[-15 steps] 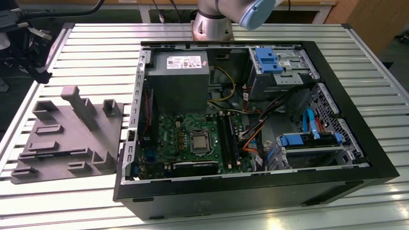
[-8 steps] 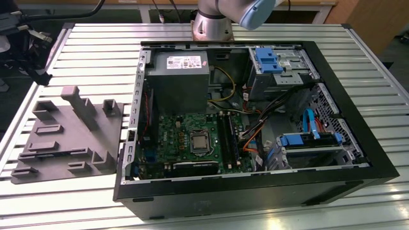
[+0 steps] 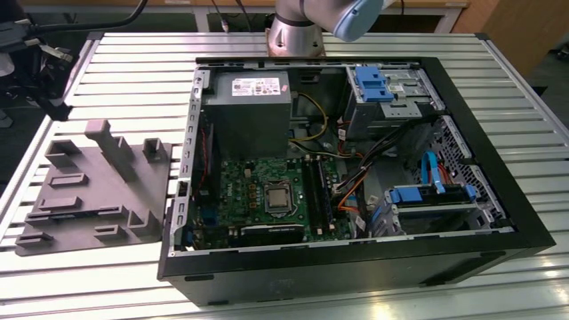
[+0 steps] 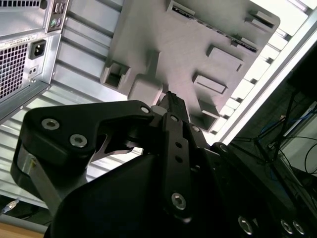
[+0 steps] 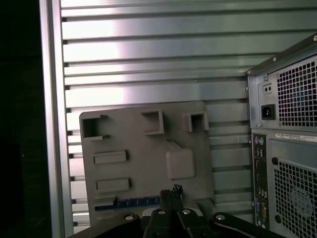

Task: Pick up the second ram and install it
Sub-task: 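Reach for the second ram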

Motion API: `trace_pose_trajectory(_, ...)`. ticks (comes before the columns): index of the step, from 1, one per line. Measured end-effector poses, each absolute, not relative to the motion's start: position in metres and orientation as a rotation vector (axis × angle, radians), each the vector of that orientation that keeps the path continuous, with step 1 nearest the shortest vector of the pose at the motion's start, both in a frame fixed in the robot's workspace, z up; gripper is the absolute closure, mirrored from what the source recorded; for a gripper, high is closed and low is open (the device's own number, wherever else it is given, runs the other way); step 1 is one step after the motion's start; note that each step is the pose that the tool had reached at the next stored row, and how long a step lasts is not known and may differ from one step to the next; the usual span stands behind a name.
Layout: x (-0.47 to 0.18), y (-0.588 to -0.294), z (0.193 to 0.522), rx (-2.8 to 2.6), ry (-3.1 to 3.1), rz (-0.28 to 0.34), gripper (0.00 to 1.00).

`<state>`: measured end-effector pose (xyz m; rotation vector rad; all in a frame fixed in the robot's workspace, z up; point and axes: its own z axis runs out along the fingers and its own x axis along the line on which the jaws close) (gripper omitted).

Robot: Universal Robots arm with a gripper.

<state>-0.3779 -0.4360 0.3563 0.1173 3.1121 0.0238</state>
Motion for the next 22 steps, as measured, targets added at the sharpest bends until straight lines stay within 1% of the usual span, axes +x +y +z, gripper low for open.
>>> trace_pose_trajectory(22, -0.3789, -0.442, 0.3505, 0.117, 3.112, 0.023, 0.89)
